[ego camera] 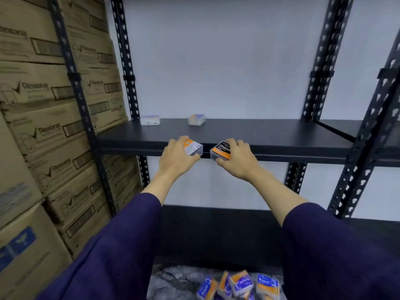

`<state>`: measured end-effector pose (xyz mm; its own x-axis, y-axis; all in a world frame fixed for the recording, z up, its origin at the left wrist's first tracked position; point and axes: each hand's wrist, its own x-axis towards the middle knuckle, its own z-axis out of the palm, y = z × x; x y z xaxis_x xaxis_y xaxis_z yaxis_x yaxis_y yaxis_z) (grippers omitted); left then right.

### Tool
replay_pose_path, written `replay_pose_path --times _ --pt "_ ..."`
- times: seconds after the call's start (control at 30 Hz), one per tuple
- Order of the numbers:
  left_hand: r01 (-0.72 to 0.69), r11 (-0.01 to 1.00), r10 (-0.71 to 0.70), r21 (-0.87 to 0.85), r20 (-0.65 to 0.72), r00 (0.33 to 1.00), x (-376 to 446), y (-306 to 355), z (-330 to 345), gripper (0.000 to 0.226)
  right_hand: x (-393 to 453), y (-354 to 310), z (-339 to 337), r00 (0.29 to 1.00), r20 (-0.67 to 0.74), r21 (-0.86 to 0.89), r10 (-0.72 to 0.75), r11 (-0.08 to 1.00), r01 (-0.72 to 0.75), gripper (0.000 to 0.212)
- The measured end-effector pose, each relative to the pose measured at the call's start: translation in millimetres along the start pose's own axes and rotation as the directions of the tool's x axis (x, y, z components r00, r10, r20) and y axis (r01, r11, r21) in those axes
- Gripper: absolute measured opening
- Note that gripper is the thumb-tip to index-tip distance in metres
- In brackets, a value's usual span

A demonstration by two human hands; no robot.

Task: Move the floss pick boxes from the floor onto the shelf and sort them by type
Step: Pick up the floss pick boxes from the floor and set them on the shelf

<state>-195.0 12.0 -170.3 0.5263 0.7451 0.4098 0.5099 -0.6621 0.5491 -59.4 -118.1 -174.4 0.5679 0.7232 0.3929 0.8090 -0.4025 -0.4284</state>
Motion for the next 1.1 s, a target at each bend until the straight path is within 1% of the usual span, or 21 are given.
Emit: replay_pose_path --times 0.1,0.17,0.33,0.47,0.6,0.67,0.8,0.87,1.0,1.1 --pt "0.023 1.000 -0.023 -0.001 0.056 0.998 -31.6 4.1 24.8 0.062 -32.5 21.4 6.2 0.999 0.016 -0.014 0.051 0.999 -0.050 0.061" --pt "0.040 0.999 -0.040 0.002 0.110 0.993 -46.4 -1.6 46.8 0.056 -49.9 38.0 18.0 0.995 0.045 -0.018 0.092 0.996 -0.092 0.060" --pt "0.094 0.995 -0.098 0.032 0.227 0.969 -76.1 -31.6 115.8 0.051 -79.8 90.7 70.7 0.966 0.184 -0.087 0.180 0.982 -0.166 0.070" --pt "0.163 0.985 -0.175 0.064 0.342 0.923 -97.6 -65.6 176.4 0.058 -101.4 129.7 125.4 0.917 0.307 -0.091 0.254 0.967 -0.237 0.075" --pt "0.256 0.966 -0.252 0.049 0.413 0.875 -119.2 -103.4 234.6 0.067 -123.0 162.6 183.7 0.849 0.424 -0.073 0.314 0.947 -0.313 0.076" --pt "0.290 0.956 -0.283 0.055 0.448 0.848 -131.4 -122.5 259.6 0.068 -133.4 176.9 211.7 0.821 0.464 -0.080 0.333 0.939 -0.336 0.076" --pt "0.363 0.929 -0.355 0.077 0.470 0.808 -156.5 -156.7 299.9 0.063 -152.8 198.3 262.1 0.767 0.528 -0.126 0.364 0.927 -0.354 0.077" --pt "0.405 0.909 -0.399 0.099 0.492 0.774 -168.8 -171.6 316.4 0.060 -160.1 207.3 283.3 0.749 0.546 -0.143 0.374 0.923 -0.357 0.077" --pt "0.458 0.879 -0.455 0.131 0.518 0.724 -190.4 -196.1 345.7 0.060 -167.9 225.4 315.5 0.736 0.559 -0.191 0.381 0.924 -0.332 0.072" --pt "0.486 0.863 -0.480 0.139 0.526 0.702 -199.8 -209.0 363.5 0.058 -172.2 237.6 333.2 0.732 0.561 -0.219 0.387 0.922 -0.319 0.071"
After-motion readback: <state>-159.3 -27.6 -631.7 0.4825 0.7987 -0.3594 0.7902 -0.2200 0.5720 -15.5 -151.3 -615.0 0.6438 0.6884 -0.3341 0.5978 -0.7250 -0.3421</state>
